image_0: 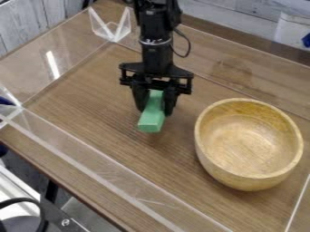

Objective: Remove the green block from inside the brown bowl and put it on the table

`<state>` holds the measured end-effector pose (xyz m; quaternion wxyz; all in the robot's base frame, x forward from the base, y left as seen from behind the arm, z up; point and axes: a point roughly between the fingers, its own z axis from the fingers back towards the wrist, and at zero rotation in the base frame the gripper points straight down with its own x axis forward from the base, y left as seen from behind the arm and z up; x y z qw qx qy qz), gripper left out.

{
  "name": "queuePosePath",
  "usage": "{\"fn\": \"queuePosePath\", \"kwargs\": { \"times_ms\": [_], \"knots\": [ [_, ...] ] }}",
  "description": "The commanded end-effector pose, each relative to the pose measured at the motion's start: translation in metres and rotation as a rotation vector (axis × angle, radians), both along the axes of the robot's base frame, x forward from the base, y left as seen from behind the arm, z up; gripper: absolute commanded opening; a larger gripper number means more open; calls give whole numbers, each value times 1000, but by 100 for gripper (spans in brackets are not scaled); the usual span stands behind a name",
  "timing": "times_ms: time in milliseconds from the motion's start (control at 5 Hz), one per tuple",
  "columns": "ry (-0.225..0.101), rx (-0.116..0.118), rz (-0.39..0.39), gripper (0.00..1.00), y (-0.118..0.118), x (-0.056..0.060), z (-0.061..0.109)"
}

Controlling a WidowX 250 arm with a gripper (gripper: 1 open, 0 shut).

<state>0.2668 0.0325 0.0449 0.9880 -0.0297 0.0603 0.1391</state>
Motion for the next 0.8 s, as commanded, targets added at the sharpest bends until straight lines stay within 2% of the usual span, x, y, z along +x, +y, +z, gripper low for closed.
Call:
{"fn": "queuePosePath", "kwargs": {
  "times_ms": [0,400,600],
  "knots": [
    [-72,9,-12,0,0,10,19],
    [-79,5,-28,0,-2,9,22],
    [-63,9,-30,0,-2,9,15]
  ]
}}
